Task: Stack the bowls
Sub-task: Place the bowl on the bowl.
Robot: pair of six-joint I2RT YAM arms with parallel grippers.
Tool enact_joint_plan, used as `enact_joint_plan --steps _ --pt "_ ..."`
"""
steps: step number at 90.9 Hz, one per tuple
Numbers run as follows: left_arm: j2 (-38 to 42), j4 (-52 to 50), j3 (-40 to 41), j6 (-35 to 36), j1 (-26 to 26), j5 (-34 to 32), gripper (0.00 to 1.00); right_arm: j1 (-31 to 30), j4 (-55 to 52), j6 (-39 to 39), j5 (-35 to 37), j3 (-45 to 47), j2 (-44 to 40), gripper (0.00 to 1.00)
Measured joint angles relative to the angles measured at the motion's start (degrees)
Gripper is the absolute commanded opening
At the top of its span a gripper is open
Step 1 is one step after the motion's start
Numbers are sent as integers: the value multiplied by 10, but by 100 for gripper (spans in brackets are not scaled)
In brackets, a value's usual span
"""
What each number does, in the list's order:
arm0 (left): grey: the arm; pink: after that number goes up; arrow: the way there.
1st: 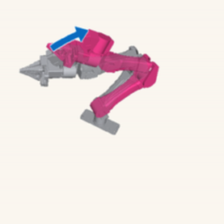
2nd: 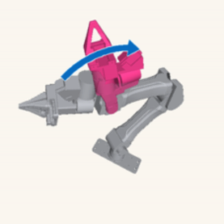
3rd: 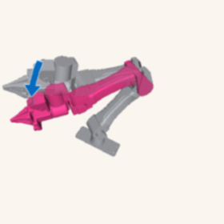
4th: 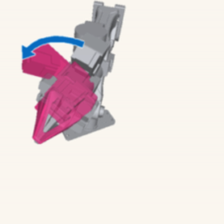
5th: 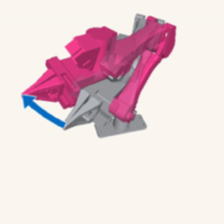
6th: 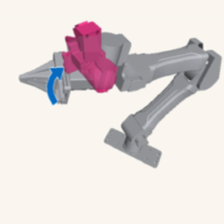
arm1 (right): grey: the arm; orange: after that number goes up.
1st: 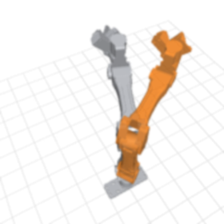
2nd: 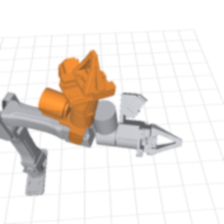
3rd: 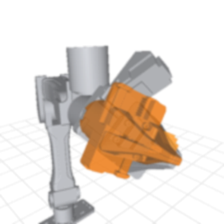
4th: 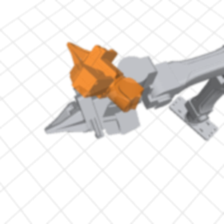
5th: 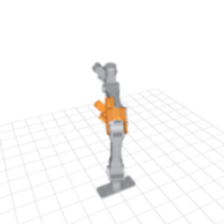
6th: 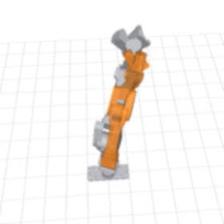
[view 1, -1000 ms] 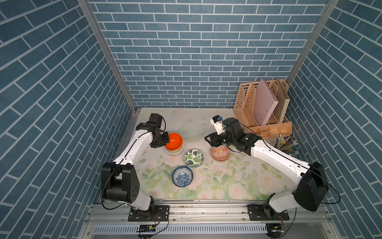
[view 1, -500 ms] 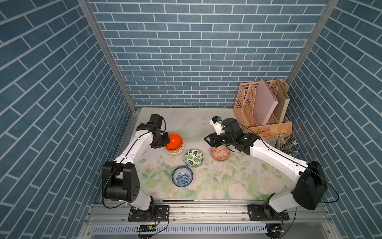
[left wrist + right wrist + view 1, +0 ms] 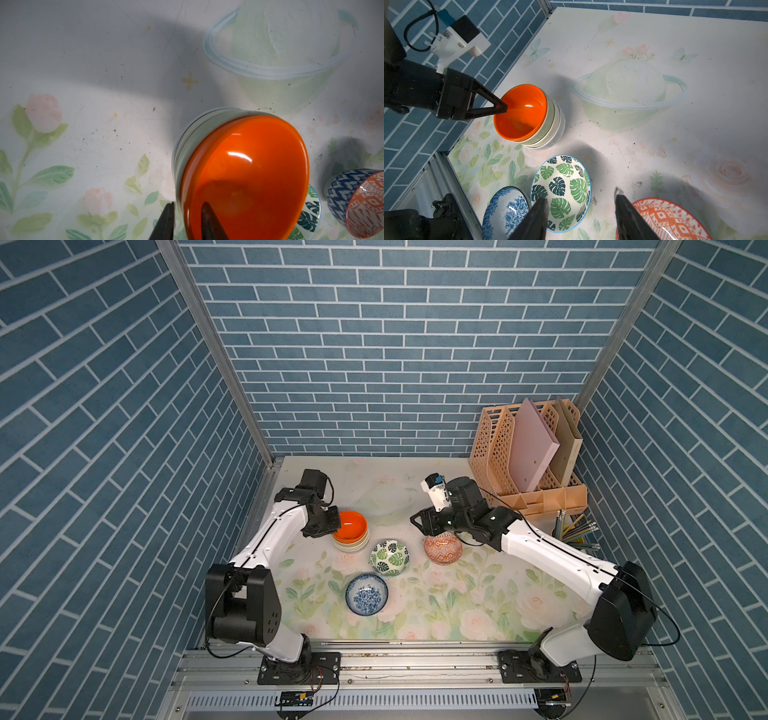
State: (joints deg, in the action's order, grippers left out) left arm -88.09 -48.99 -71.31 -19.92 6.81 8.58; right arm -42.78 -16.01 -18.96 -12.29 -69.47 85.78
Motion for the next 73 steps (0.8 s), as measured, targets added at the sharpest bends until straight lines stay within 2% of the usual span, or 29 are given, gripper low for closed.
enact_joint_plan --steps 23,36,73 --pt "0 0 0 1 0 -2 20 0 0 0 0 0 0 56" --pt "0 3 0 -1 0 -4 12 0 0 0 0 0 0 56" --pt "3 2 0 0 0 -4 8 0 0 0 0 0 2 56"
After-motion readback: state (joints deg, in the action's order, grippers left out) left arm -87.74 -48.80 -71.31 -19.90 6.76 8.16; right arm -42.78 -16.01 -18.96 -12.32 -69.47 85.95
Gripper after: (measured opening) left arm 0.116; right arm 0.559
